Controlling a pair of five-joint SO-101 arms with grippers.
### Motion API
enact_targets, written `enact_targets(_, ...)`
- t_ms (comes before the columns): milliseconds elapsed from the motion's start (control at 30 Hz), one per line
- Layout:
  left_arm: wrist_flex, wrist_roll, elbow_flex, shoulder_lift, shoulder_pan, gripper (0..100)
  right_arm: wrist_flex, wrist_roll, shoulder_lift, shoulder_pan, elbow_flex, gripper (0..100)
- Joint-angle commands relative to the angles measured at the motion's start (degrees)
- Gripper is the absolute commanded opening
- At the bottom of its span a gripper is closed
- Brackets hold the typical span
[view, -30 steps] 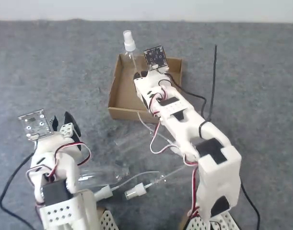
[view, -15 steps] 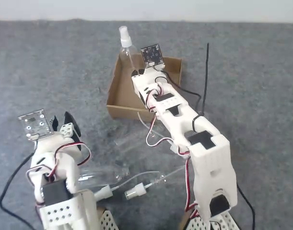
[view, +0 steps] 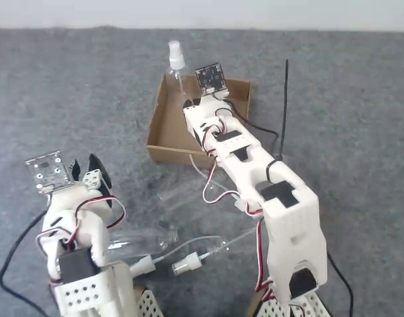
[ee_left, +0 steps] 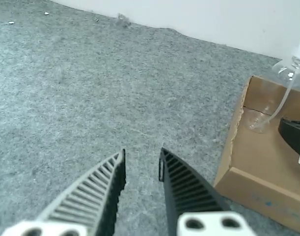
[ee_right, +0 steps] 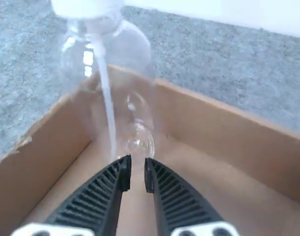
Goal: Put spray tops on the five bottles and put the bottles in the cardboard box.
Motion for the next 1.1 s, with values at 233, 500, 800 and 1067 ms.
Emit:
enact_targets(233, -2.29, 0.35, -0.92, -0.09, -0.35, 10, 0.66, -0.35, -15.96, 0.40, 7.65, 1.1)
enact_targets(500, -2.90, 0.53, -0.92, -0.09, 0.00, 10, 0.66, -0.35, -26.33, 0.31, 15.47, 1.3)
enact_targets(800, -0.18, 0.35, -0.84, -0.09, -2.99, 10, 0.66, -0.35, -30.90, -2.77, 20.48, 1.3)
enact_targets(1067, 2.99, 0.35, 1.45, -0.09, -4.40, 11, 3.38, 0.26, -39.08, -3.21, 24.35, 1.3)
